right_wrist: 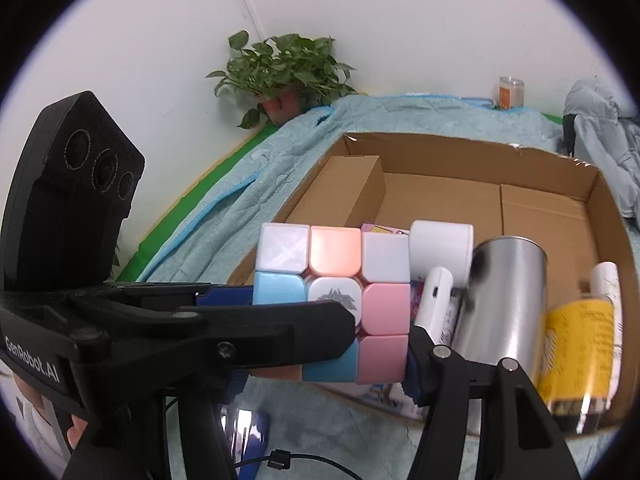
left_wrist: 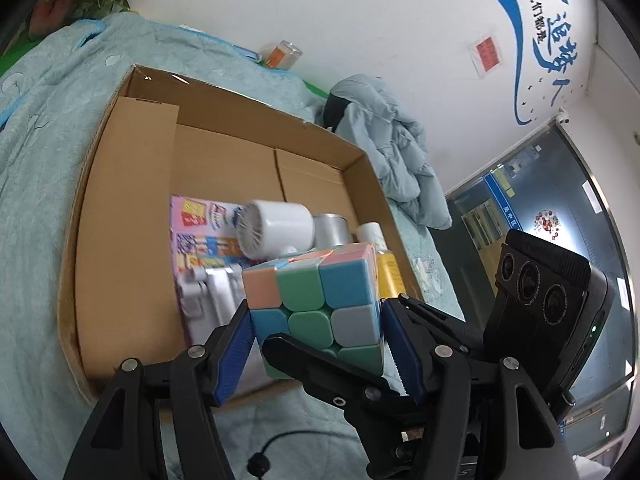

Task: Organize rigid objects
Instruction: 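Carry the cube into the box and set it on the phone stand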

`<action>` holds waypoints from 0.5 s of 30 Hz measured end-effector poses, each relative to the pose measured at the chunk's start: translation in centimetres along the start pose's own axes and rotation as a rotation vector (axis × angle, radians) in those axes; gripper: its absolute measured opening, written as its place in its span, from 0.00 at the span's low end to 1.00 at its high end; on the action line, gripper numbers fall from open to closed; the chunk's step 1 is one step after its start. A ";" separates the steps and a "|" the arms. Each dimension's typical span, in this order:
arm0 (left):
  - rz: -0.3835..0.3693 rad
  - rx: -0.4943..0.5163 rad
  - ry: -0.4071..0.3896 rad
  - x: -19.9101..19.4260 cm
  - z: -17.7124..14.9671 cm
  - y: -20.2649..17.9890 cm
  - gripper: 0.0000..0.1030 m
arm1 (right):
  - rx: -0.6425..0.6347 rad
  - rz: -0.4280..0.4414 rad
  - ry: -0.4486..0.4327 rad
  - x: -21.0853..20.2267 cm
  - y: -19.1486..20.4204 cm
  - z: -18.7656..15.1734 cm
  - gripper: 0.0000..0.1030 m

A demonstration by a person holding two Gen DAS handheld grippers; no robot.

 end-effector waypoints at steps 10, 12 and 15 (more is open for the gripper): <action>-0.033 -0.072 0.086 3.9 5.1 6.0 0.60 | 0.099 -0.015 0.074 5.8 -2.2 2.5 0.58; -0.017 -0.069 0.097 4.2 5.4 6.8 0.60 | 0.113 -0.021 0.078 6.5 -2.6 2.5 0.57; 0.012 -0.084 0.073 4.2 6.1 7.9 0.63 | 0.108 -0.070 0.078 7.2 -3.0 2.4 0.56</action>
Point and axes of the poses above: each gripper's, at about its wrist camera, not at the fingertips, and x roughly the way its jaws point, y to its left, z to its top, the point moved 9 cm from there along x, roughly the way its jaws point, and after that the axes turned 2 degrees about y, right-handed, at the moved point
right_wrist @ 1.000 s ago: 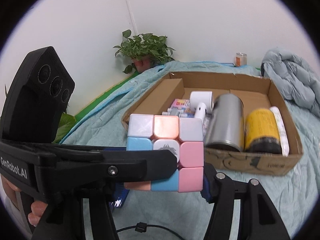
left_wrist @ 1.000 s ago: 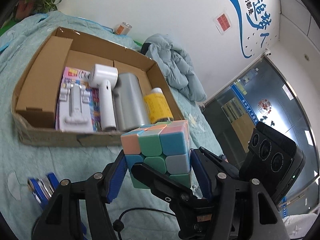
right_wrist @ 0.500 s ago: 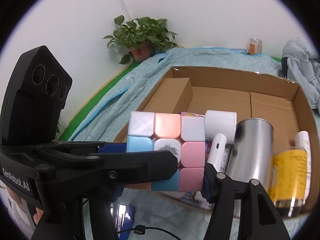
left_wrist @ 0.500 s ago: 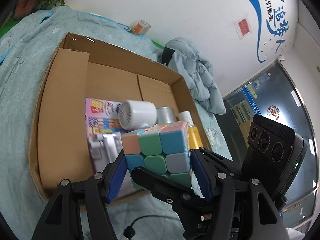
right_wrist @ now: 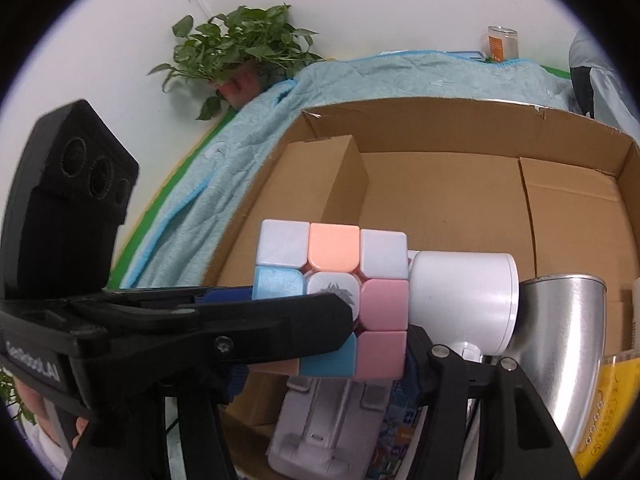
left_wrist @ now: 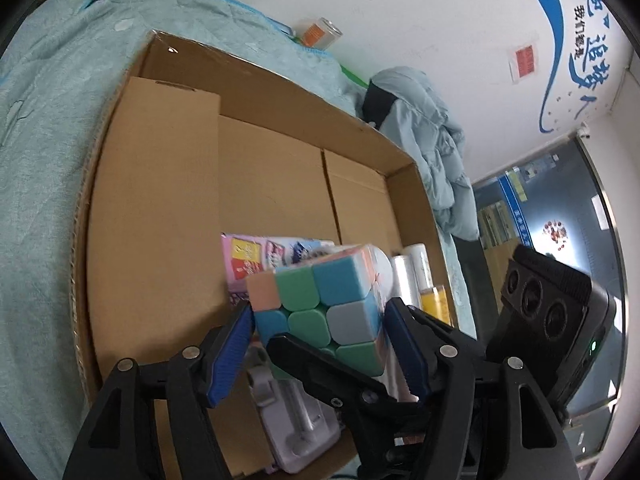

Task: Organize rigid objects
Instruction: 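Carry the cube into the box and set it on the phone stand, then open the right tool and withdraw it toward the blue stapler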

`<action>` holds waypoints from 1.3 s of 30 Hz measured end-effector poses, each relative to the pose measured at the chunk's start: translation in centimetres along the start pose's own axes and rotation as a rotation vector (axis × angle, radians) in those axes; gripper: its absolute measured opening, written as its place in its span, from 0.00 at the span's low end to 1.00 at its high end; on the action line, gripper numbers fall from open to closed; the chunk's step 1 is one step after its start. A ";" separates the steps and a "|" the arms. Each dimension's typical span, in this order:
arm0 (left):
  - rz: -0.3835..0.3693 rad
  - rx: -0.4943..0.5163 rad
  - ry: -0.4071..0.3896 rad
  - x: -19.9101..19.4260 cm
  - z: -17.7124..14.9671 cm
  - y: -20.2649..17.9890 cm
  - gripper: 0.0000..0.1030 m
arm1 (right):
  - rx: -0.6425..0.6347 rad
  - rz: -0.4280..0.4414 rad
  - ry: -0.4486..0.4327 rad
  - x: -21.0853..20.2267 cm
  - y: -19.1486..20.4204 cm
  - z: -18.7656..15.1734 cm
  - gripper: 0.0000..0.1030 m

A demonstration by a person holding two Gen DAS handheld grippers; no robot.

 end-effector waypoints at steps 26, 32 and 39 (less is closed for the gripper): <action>0.440 0.207 -0.497 -10.6 -7.0 -1.9 0.99 | -0.087 -0.094 -0.154 -6.5 0.3 -4.7 0.79; 0.511 0.225 -0.554 -11.9 -14.8 -2.9 1.00 | -0.148 -0.155 -0.240 -10.5 -0.9 -10.1 0.82; 0.567 0.222 -0.541 -14.0 -20.5 -5.5 0.99 | -0.236 -0.082 -0.233 -13.4 1.5 -15.2 0.82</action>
Point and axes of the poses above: each gripper's, at about its wrist camera, not at the fingertips, and x roughly the way its jaws point, y to its left, z to its top, the point moved 9 cm from there along x, roughly the way its jaws point, and after that the axes turned 2 degrees about y, right-handed, at the moved point
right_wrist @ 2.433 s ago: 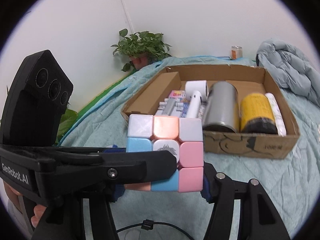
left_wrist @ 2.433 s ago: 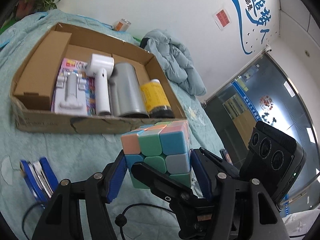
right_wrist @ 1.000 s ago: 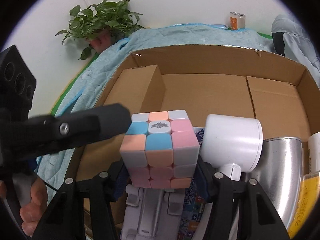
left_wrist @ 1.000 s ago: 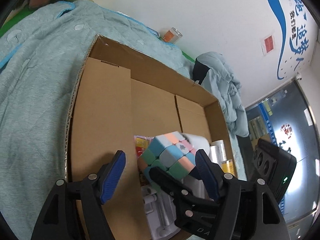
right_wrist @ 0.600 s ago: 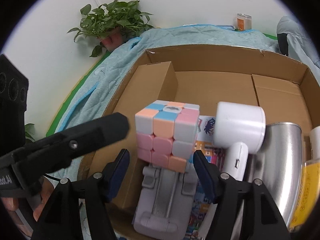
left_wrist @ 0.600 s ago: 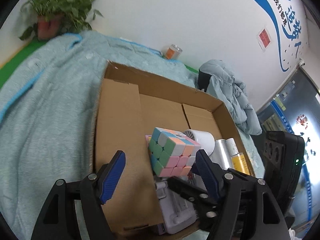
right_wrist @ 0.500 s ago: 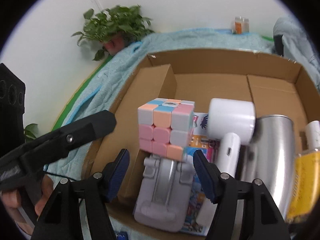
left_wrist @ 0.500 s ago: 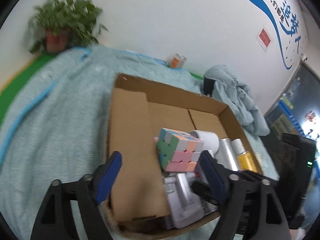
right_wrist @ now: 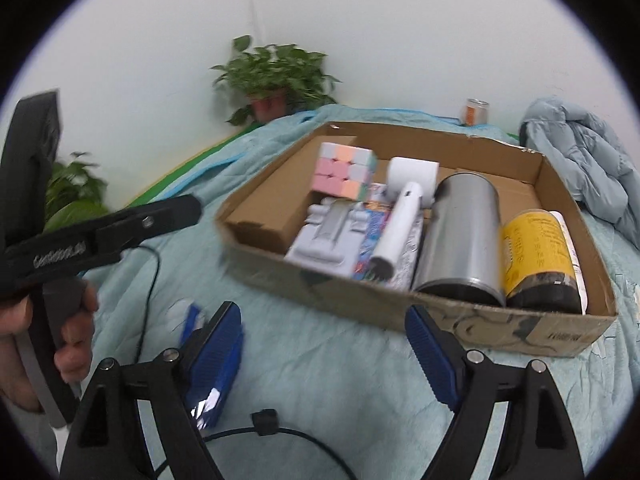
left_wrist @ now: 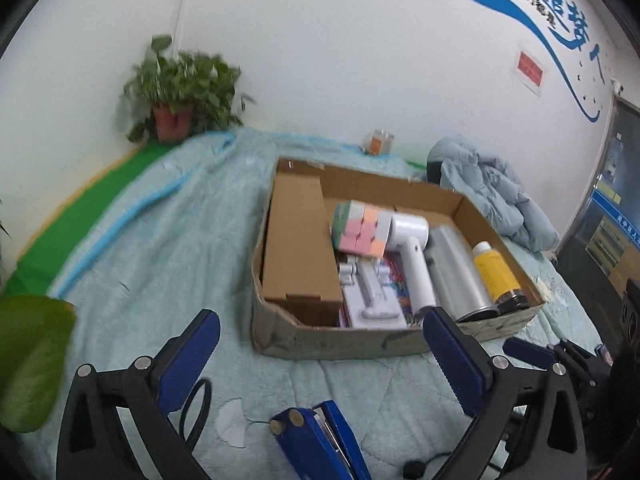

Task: Organize rigid objects
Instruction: 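Open the right tool and withdraw it toward the blue stapler, then grasp the blue stapler with the right tool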

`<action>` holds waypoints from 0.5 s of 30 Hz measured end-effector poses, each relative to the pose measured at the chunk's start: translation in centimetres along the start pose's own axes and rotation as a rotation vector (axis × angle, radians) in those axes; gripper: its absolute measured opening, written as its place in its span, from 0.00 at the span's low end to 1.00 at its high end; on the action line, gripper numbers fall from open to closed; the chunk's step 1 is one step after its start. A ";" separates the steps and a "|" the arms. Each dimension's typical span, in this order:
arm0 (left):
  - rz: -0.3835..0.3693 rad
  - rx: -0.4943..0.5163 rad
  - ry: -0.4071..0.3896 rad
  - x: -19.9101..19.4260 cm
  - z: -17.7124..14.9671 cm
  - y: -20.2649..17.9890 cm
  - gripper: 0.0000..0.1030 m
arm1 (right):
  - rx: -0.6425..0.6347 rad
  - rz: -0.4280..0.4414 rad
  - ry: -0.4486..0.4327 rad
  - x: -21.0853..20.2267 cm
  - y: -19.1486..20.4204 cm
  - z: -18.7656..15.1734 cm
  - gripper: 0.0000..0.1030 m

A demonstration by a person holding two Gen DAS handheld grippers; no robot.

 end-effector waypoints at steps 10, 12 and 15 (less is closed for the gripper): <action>0.097 0.103 0.097 -7.1 -1.3 -3.1 1.00 | 0.024 0.096 0.047 -7.2 1.2 -2.4 0.82; -0.001 0.016 0.188 -5.0 -5.1 -3.7 0.99 | 0.020 0.138 0.072 -6.8 2.1 -4.1 0.82; -0.040 -0.103 0.314 -0.5 -10.4 -2.9 0.98 | 0.051 0.198 0.120 -4.5 3.1 -6.7 0.82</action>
Point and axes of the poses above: each gripper's, at about its wrist camera, not at the fingertips, and x roughly the way its jaws point, y to its left, z to its top, the point moved 9 cm from there along x, roughly the way its jaws point, and after that the axes turned 2 degrees about y, right-handed, at the moved point
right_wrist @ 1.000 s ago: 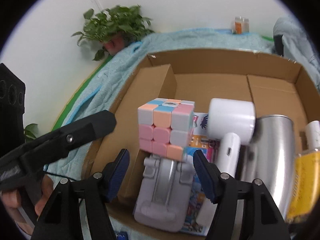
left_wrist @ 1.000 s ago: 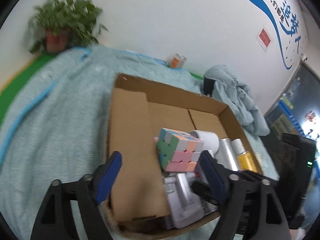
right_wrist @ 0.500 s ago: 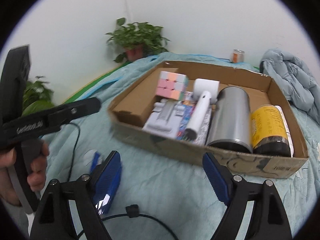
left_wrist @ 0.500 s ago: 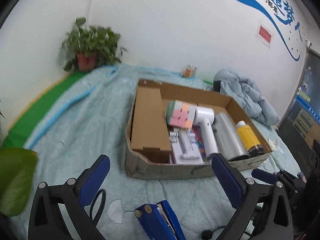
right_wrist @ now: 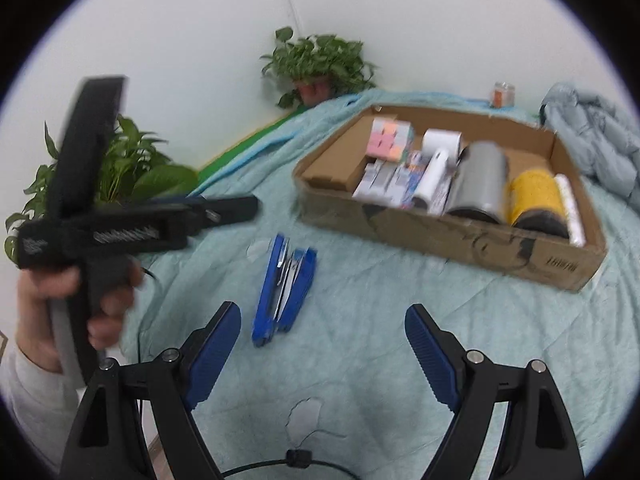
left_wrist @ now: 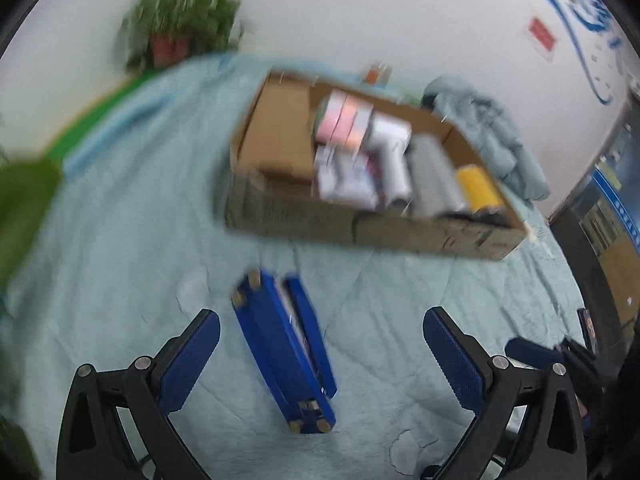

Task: Organize rigid objects
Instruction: 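Grasp the blue stapler with the right tool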

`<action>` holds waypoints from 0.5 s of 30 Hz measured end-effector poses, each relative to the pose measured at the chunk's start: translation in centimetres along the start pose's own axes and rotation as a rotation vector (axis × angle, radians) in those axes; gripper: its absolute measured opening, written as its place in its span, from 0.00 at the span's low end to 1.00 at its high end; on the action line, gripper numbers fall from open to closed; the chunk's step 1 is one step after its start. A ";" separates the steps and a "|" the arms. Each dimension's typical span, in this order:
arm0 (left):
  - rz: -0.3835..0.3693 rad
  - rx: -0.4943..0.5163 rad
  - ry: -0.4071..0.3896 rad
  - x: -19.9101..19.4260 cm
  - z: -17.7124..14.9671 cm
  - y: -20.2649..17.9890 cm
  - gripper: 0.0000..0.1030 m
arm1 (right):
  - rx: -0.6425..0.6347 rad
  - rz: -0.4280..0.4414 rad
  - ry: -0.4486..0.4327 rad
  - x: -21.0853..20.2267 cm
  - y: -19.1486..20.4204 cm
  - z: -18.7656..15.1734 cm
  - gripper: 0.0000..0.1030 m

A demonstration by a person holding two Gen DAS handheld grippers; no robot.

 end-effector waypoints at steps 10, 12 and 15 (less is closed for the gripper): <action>-0.007 -0.051 0.113 5.3 -3.5 0.7 0.59 | 0.100 0.105 0.119 6.2 -0.2 -3.6 0.80; -0.009 -0.049 0.118 5.7 -3.3 1.0 0.49 | 0.126 0.120 0.126 6.9 -0.3 -3.7 0.77; -0.056 -0.051 0.144 6.3 -3.8 0.2 0.48 | 0.144 0.130 0.143 7.6 -0.3 -4.2 0.74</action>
Point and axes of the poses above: each gripper's, at about its wrist camera, not at the fingertips, and x roughly the way its jaws point, y to its left, z to its top, the point moved 9 cm from there along x, roughly the way its jaws point, and after that the axes turned 2 degrees about y, right-handed, at the moved point
